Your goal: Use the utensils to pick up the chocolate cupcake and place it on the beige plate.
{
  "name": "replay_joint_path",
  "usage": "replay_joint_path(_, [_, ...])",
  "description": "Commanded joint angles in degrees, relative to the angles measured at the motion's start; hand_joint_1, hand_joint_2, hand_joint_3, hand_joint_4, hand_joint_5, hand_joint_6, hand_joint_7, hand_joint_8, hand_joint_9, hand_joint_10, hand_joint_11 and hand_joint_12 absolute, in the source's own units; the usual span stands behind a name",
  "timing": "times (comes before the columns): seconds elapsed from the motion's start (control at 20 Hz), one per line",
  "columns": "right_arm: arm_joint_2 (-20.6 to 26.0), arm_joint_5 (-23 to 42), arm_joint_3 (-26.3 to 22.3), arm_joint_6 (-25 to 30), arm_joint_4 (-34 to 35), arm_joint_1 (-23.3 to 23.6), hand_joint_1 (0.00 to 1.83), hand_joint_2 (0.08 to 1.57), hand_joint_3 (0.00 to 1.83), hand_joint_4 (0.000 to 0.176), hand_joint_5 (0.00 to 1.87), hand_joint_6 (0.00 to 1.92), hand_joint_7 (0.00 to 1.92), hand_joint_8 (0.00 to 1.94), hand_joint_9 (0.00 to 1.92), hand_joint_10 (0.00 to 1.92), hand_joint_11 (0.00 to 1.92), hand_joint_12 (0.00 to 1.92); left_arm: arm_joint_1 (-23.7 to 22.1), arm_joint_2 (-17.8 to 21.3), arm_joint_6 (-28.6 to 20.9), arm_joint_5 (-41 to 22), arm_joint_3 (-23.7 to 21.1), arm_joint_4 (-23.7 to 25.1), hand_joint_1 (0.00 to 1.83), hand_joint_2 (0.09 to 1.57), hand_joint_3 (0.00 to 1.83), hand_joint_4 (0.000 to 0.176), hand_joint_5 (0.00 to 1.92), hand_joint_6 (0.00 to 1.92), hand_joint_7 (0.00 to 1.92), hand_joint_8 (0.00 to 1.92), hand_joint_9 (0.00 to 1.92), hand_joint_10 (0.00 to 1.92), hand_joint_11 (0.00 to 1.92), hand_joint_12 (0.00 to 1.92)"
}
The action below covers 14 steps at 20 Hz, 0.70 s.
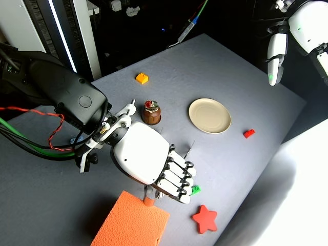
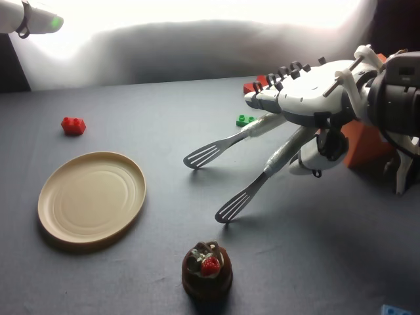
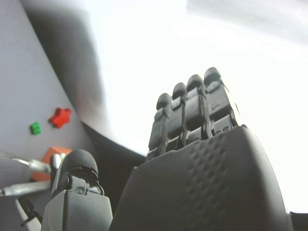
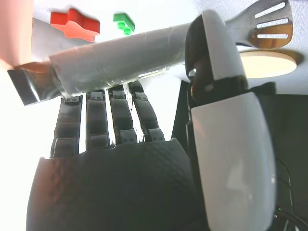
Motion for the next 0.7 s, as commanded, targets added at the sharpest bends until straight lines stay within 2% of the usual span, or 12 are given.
replay_joint_path(0.0, [0.61,-2.74,-0.11,-0.14,-2.47,0.41,0.94,1.09,0.00,0.000,0.00,0.00,0.00,0.00,0.01,0.00,0.02,0.02,-0.54,0.57,0.08,1.55,0.11,0.14,0.00,1.12,0.00,0.000,0.11,0.01,0.09,0.01,0.08,0.01,0.05,0.03])
replay_joint_path(0.25, [1.11,-4.41,-0.56,-0.14,-7.76,0.26,0.97,1.07,0.00,0.000,0.01,0.00,0.01,0.00,0.02,0.01,0.04,0.04,-0.28,0.71,0.08,1.78,-0.07,-0.07,0.00,1.12,0.00,0.000,0.13,0.01,0.11,0.01,0.08,0.01,0.07,0.05])
replay_joint_path(0.4, [1.08,-4.95,-0.60,-0.14,-8.04,0.00,0.97,1.05,0.00,0.000,0.02,0.00,0.01,0.00,0.02,0.00,0.03,0.05,-0.24,0.75,0.08,1.86,-0.11,-0.17,0.00,1.12,0.00,0.000,0.10,0.00,0.08,0.00,0.05,0.00,0.03,0.04])
replay_joint_path(0.5, [1.07,-4.67,-0.70,-0.14,-8.05,-0.17,0.96,1.05,0.01,0.000,0.01,0.00,0.00,0.00,0.01,0.00,0.00,0.13,-0.24,0.87,0.08,1.86,-0.20,-0.19,0.00,1.12,0.00,0.000,0.11,0.01,0.09,0.01,0.06,0.01,0.04,0.05])
replay_joint_path(0.65, [1.31,-4.66,-0.94,-0.13,-8.05,-0.17,0.96,1.06,0.01,0.000,0.00,0.00,0.00,0.00,0.00,0.00,0.00,0.07,-0.23,0.87,0.08,1.90,-0.21,-0.27,0.00,1.12,0.00,0.000,0.08,0.00,0.06,0.00,0.04,0.00,0.00,0.04])
